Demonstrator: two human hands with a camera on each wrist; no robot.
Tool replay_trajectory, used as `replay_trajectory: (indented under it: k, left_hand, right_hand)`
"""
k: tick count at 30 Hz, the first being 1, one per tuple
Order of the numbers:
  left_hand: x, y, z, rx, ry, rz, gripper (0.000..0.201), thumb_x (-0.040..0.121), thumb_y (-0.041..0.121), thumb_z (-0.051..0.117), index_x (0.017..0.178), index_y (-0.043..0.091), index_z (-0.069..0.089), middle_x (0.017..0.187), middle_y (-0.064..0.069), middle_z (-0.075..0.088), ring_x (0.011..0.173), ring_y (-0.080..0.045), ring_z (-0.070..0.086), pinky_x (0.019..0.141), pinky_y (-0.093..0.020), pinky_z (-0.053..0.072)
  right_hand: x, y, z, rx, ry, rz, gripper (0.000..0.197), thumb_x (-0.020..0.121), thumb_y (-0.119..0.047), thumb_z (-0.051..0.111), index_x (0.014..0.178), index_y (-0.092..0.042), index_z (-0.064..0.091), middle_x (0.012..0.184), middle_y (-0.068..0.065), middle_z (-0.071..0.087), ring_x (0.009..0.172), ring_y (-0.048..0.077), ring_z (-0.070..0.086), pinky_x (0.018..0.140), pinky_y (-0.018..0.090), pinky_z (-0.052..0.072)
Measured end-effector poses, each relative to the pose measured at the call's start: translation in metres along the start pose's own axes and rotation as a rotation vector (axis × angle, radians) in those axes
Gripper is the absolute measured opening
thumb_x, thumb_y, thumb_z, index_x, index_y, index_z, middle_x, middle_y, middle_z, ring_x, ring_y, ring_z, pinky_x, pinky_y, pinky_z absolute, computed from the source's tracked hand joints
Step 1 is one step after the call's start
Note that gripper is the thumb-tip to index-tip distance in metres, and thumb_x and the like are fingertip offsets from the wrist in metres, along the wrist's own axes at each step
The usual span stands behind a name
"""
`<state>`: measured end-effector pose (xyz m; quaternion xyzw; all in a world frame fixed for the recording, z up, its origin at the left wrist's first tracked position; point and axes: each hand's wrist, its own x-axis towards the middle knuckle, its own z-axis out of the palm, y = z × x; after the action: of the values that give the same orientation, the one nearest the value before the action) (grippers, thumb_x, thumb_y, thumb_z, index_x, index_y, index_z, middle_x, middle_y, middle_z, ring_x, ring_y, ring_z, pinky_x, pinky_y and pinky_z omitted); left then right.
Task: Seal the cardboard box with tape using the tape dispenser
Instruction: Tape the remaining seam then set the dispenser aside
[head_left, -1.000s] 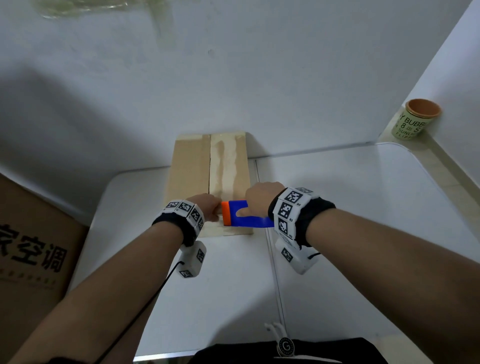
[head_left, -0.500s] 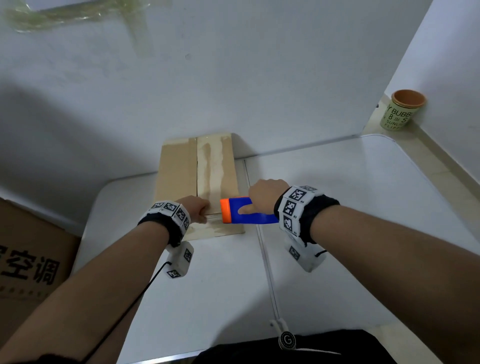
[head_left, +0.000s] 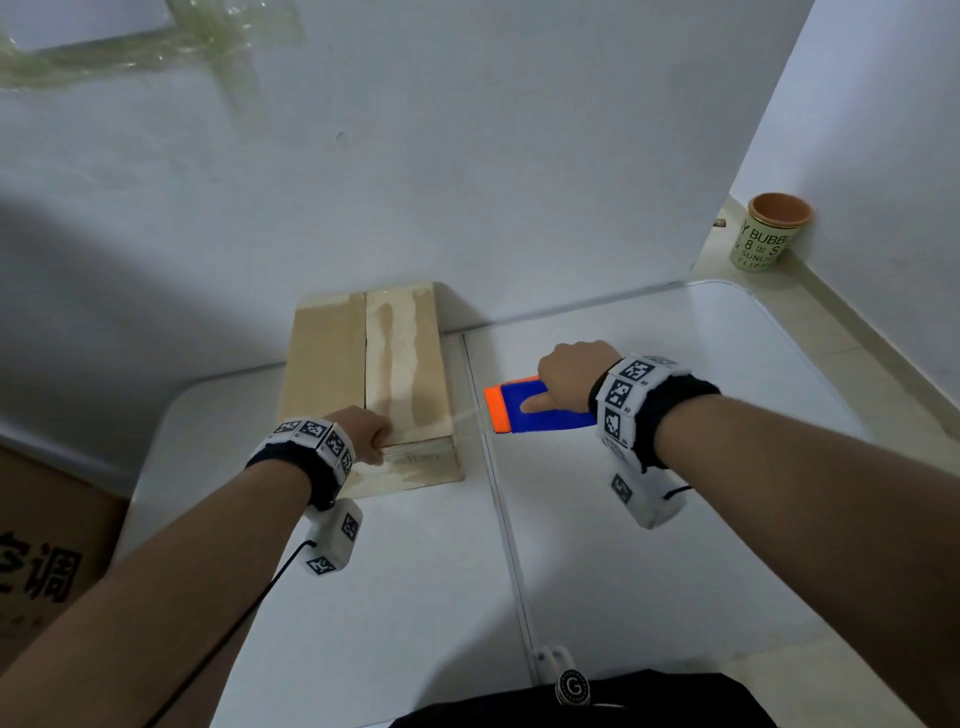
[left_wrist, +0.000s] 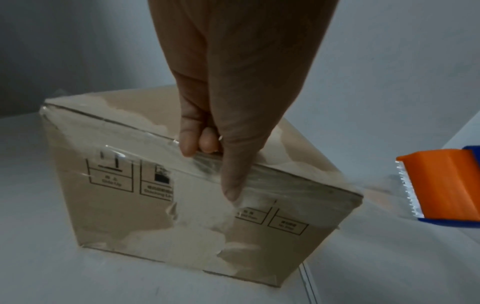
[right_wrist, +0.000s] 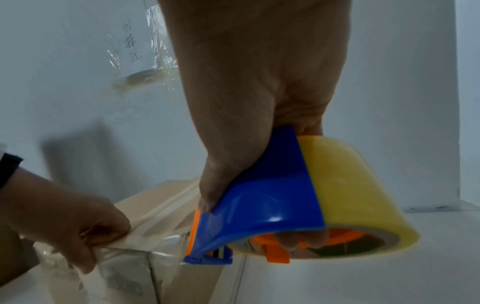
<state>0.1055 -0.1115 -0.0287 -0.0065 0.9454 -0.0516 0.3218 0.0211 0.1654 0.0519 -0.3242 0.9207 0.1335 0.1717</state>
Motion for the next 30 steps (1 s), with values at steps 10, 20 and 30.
replay_trajectory:
  k: [10,20,30]
  left_hand:
    - [-0.014,0.002,0.016,-0.082,0.177,-0.016,0.019,0.087,0.022,0.063,0.084,0.016,0.046,0.1,-0.004,0.054,0.087,-0.022,0.055,0.075,-0.031,0.047]
    - [0.003,0.023,0.019,-0.202,0.31,0.137,0.026,0.089,0.034,0.06,0.095,0.012,0.047,0.089,0.0,0.044,0.077,-0.019,0.048,0.067,-0.03,0.039]
    - [0.012,0.028,0.003,-0.123,0.213,0.194,0.044,0.085,0.05,0.06,0.101,0.011,0.047,0.092,0.001,0.044,0.08,-0.018,0.047,0.07,-0.029,0.039]
  right_hand:
    - [0.016,-0.016,0.021,0.095,-0.016,0.047,0.05,0.091,-0.054,0.046,0.059,-0.017,0.039,0.06,-0.003,0.043,0.049,0.011,0.039,0.052,0.023,0.031]
    - [0.023,-0.028,0.031,0.128,-0.04,0.084,0.048,0.092,-0.057,0.044,0.074,-0.013,0.048,0.062,-0.003,0.042,0.056,0.015,0.045,0.056,0.026,0.034]
    - [0.029,-0.03,0.037,0.172,-0.04,0.099,0.051,0.092,-0.058,0.044,0.064,-0.015,0.041,0.061,-0.003,0.043,0.06,0.016,0.048,0.062,0.028,0.038]
